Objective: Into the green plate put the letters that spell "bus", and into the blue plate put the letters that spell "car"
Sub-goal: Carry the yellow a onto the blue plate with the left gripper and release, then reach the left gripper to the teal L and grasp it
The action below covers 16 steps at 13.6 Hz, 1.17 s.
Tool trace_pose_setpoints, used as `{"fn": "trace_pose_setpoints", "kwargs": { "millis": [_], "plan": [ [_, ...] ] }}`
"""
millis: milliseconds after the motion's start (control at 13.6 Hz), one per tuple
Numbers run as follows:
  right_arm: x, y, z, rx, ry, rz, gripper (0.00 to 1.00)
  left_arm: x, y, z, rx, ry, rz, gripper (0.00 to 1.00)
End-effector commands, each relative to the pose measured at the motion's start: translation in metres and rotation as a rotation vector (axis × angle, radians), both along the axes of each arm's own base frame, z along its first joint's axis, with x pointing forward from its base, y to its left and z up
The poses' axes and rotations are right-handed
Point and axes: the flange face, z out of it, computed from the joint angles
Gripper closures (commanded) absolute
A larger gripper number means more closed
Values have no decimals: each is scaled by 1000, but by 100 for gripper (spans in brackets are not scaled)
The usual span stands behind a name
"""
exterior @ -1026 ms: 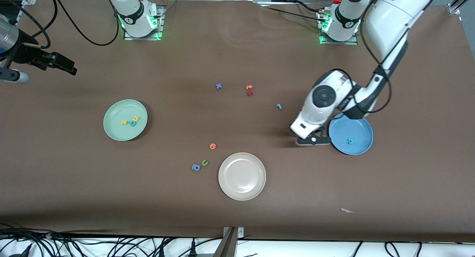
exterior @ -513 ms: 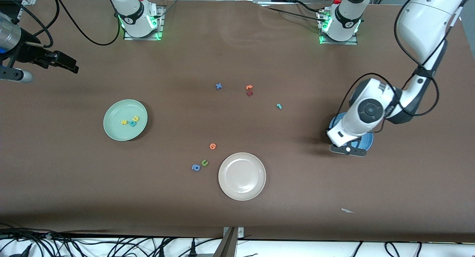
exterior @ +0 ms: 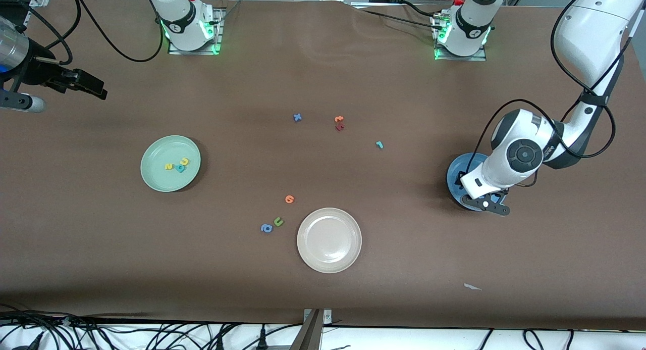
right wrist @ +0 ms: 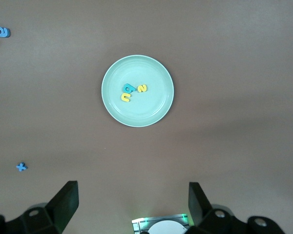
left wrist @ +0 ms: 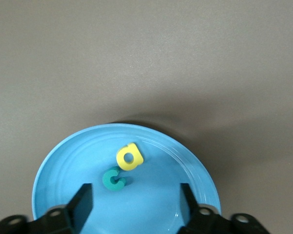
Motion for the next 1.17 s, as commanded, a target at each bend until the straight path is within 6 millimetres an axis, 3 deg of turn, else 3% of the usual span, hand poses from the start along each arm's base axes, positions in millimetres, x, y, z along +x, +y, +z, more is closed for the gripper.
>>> {"fn": "trace_pose_setpoints", "kwargs": {
  "millis": [0, 293, 513, 806, 1099],
  "plan": [
    [1, 0, 5, -3, 8, 4, 0, -17, -38, 4, -32, 15, 57, 0],
    [1, 11, 6, -4, 6, 17, 0, -56, -118, 7, -68, 23, 242, 0],
    [1, 12, 5, -2, 8, 19, 0, -105, -174, 0, -129, -7, 371, 0],
    [0, 20, 4, -1, 11, 33, 0, -158, -224, -16, -92, -90, 486, 0],
    [1, 14, 3, 0, 11, 25, 0, -181, -251, -31, -85, -88, 532, 0]
  ]
}}
